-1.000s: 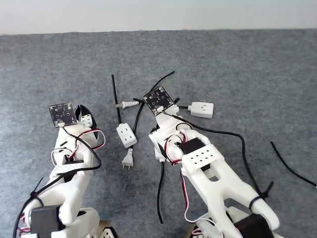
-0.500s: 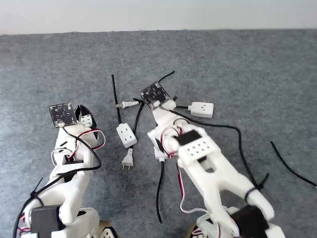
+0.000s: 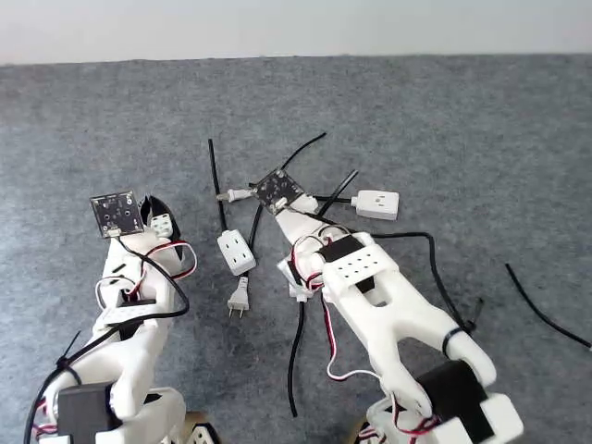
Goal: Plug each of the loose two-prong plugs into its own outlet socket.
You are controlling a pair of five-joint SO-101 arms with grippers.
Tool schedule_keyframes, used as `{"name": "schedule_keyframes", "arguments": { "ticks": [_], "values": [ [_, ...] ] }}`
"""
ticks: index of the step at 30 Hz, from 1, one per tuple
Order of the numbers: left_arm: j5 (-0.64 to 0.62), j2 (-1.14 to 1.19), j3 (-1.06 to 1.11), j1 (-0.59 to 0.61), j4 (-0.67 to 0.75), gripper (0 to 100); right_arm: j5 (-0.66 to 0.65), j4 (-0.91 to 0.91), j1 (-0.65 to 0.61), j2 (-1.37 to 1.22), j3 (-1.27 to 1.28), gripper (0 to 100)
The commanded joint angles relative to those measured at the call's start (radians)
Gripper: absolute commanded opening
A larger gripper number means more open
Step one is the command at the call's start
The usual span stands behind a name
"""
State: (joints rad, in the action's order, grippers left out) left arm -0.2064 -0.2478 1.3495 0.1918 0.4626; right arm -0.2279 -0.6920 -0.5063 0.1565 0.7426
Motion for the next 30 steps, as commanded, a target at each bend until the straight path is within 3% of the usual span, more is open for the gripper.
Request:
{"name": "schedule_keyframes", "arguments": {
  "ticks": [1, 13, 18, 30],
  "values": [
    [-0.009, -0.029, -0.005, 0.006, 0.025, 2, -0.012, -0.002, -0.002, 0.021, -0.015, 19.9],
    [-0.009, -0.029, -0.005, 0.005, 0.025, 2, -0.014, 0.114, -0.002, 0.012, -0.017, 19.5],
    [-0.009, -0.029, -0.005, 0.005, 0.025, 2, -0.009, 0.139, 0.016, 0.012, -0.015, 0.0],
    [-0.009, -0.029, -0.005, 0.005, 0.025, 2, 0.037, -0.007, 0.124, 0.177, -0.023, 0.9]
  ]
}}
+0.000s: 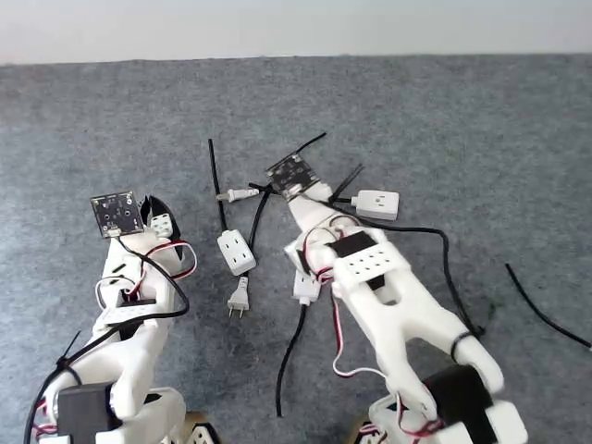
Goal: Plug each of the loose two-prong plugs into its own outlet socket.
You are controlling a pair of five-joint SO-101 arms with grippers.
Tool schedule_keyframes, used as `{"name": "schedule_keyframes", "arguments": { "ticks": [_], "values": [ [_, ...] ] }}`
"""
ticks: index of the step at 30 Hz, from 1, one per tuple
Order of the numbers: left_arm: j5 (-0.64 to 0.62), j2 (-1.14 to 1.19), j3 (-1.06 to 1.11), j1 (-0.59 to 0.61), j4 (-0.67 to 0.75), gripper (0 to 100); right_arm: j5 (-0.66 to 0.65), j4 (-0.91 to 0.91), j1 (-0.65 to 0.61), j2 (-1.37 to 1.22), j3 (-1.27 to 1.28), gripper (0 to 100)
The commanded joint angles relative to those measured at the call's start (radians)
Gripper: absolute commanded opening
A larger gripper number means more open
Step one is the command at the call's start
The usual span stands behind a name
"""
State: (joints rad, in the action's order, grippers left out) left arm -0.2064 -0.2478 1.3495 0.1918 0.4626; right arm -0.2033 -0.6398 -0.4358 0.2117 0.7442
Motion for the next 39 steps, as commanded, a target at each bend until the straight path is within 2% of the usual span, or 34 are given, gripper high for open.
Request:
{"name": "schedule_keyframes", "arguments": {
  "ticks": [1, 9, 14, 17, 24, 29, 35, 39],
  "values": [
    [-0.009, -0.029, -0.005, 0.005, 0.025, 2, 0.012, -0.087, 0.076, 0.162, -0.025, 0.9],
    [-0.009, -0.029, -0.008, 0.005, 0.025, 2, 0.005, -0.302, 0.323, 0.443, -0.046, 0.8],
    [-0.009, -0.029, -0.008, 0.002, 0.025, 2, -0.008, -0.372, 0.321, 0.449, -0.049, 0.9],
    [-0.009, -0.029, -0.008, 0.002, 0.025, 2, 0.025, -0.366, 0.394, 0.46, -0.063, 0.9],
    [-0.009, -0.029, -0.008, 0.002, 0.025, 2, 0.046, -0.364, 0.67, 0.46, -0.155, 0.9],
    [-0.009, -0.029, -0.008, 0.002, 0.025, 2, 0.014, -0.361, 0.852, 0.458, -0.216, 0.9],
    [-0.009, -0.029, -0.008, 0.002, 0.025, 2, -0.035, -0.358, 1.156, 0.449, -0.33, 0.9],
    [-0.009, -0.029, -0.01, 0.002, 0.025, 2, -0.071, -0.28, 1.353, 0.447, -0.331, 0.9]
  ]
}}
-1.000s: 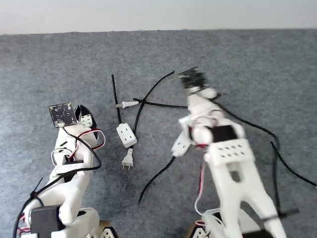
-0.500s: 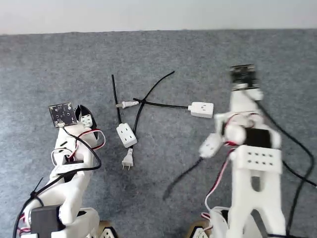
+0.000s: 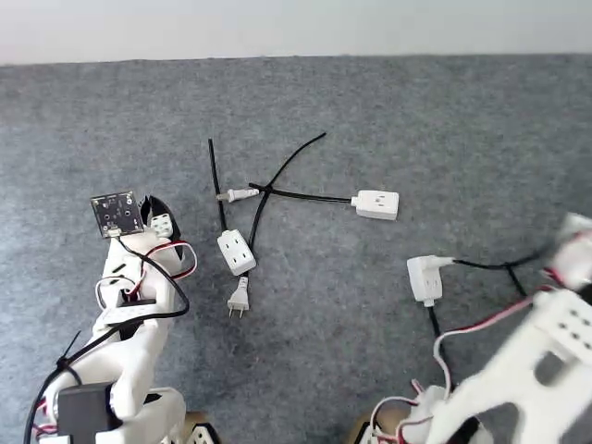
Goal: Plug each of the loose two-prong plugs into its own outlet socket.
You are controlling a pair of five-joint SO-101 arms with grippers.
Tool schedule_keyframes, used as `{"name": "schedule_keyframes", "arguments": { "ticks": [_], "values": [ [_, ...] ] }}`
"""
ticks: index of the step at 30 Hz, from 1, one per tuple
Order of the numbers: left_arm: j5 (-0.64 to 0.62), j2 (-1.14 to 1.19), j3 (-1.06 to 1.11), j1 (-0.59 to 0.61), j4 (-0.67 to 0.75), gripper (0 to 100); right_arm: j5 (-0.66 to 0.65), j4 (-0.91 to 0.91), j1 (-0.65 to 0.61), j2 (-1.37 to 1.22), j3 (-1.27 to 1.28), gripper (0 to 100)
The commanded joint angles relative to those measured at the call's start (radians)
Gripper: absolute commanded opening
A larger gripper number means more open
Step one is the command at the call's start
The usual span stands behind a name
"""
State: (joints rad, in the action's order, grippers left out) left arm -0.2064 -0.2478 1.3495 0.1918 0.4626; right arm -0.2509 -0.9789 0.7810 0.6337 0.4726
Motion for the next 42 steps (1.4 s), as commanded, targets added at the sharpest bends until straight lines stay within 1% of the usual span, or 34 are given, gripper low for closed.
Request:
{"name": "schedule_keyframes", "arguments": {
  "ticks": [1, 3, 6, 10, 12, 17, 19, 21, 23, 24, 27, 30, 34, 36, 39, 42],
  "values": [
    [-0.009, -0.029, -0.01, 0.002, 0.025, 2, -0.025, 0.079, 0.171, 0.025, -0.051, 0.9],
    [-0.009, -0.029, -0.01, 0.002, 0.025, 2, -0.025, 0.107, 0.208, 0.028, -0.031, 0.9],
    [-0.009, -0.029, -0.012, 0.002, 0.025, 2, -0.025, 0.111, 0.193, 0.028, -0.006, 2.8],
    [-0.012, -0.031, -0.015, 0.003, 0.025, 2, -0.023, 0.105, 0.101, 0.039, 0.026, 16.9],
    [-0.015, -0.031, -0.024, 0.005, 0.025, 2, -0.017, 0.074, 0.018, 0.039, 0.02, 19.0],
    [-0.017, -0.031, -0.028, 0.006, 0.025, 2, 0.048, 0.056, -0.26, 0.024, 0.018, 13.1],
    [-0.017, -0.031, -0.035, 0.006, 0.008, 2, 0.044, 0.053, -0.384, -0.008, 0.02, 13.6],
    [-0.017, -0.031, -0.061, 0.006, -0.058, 3, 0.051, 0.047, -0.501, -0.071, 0.009, 15.6],
    [-0.017, -0.031, -0.108, 0.012, -0.169, 7, 0.058, 0.045, -0.59, -0.156, -0.018, 16.8],
    [-0.018, -0.031, -0.136, 0.025, -0.232, 10, 0.083, 0.047, -0.621, -0.199, -0.04, 16.9],
    [-0.018, -0.031, -0.222, 0.044, -0.422, 20, 0.222, 0.053, -0.667, -0.315, -0.118, 16.9],
    [-0.018, -0.031, -0.269, 0.048, -0.542, 25, 0.474, 0.051, -0.691, -0.41, -0.187, 17.2],
    [-0.018, -0.031, -0.274, 0.048, -0.554, 25, 0.806, 0.047, -0.762, -0.507, -0.23, 17.3],
    [-0.018, -0.031, -0.274, 0.048, -0.554, 25, 0.937, 0.047, -0.802, -0.553, -0.232, 17.3],
    [-0.018, -0.029, -0.274, 0.048, -0.554, 25, 1.074, 0.081, -0.843, -0.627, -0.252, 17.3],
    [-0.017, -0.029, -0.272, 0.048, -0.557, 25, 1.188, 0.137, -0.854, -0.716, -0.295, 19.1]
  ]
}}
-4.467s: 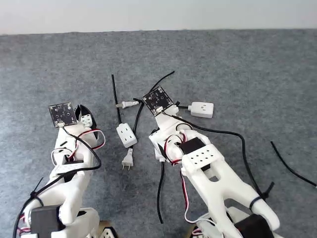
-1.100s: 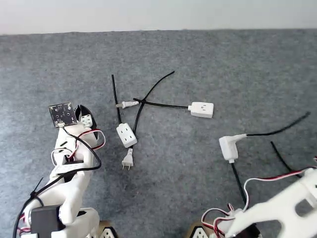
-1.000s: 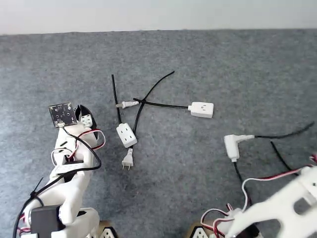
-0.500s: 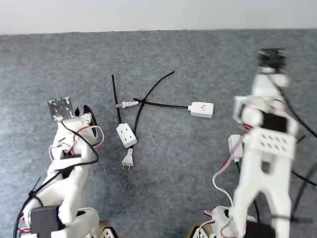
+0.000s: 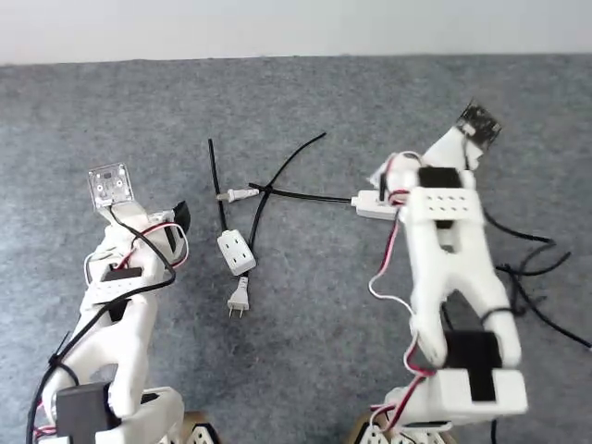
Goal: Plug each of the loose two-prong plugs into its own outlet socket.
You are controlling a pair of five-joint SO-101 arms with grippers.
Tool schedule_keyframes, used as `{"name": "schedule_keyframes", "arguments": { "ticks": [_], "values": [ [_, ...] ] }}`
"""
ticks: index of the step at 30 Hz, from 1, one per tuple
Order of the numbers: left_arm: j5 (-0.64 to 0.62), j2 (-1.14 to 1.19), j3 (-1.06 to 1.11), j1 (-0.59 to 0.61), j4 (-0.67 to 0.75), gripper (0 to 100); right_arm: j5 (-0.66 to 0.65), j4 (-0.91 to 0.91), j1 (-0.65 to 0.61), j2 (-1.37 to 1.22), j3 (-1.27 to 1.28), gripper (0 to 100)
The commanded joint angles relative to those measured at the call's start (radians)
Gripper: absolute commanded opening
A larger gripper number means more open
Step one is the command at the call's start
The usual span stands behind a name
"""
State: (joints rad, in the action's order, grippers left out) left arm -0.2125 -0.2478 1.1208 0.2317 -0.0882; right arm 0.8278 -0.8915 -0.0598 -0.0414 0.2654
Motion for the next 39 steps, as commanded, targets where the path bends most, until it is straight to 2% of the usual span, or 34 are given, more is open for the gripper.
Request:
{"name": "schedule_keyframes", "arguments": {
  "ticks": [1, 5, 13, 20, 28, 31, 34, 36, 39],
  "values": [
    [-0.011, -0.029, -0.044, 0.008, -0.006, 25, 0.126, 0.054, -0.013, -0.07, -0.106, 21.7],
    [-0.011, -0.029, -0.044, 0.008, -0.008, 25, 0.129, 0.019, -0.019, -0.188, -0.184, 31.4],
    [-0.011, -0.029, -0.042, 0.008, -0.009, 25, 0.109, -0.077, -0.036, -0.348, -0.321, 31.8],
    [-0.011, -0.029, -0.042, 0.008, -0.009, 25, 0.078, -0.346, -0.097, -0.208, -0.376, 31.8],
    [-0.011, -0.029, -0.042, 0.008, -0.009, 25, 0.074, -0.549, -0.116, -0.068, -0.318, 31.7],
    [-0.011, -0.029, -0.042, 0.008, -0.009, 25, 0.072, -0.533, -0.191, -0.07, -0.258, 31.7],
    [-0.011, -0.029, -0.042, 0.008, -0.009, 25, 0.071, -0.39, -0.268, -0.07, -0.201, 30.1],
    [-0.011, -0.029, -0.042, 0.009, -0.009, 25, 0.044, -0.282, -0.303, -0.07, -0.176, 24.2],
    [-0.011, -0.029, -0.042, 0.009, -0.009, 25, -0.066, -0.116, -0.335, -0.07, -0.149, 16.2]
  ]
}}
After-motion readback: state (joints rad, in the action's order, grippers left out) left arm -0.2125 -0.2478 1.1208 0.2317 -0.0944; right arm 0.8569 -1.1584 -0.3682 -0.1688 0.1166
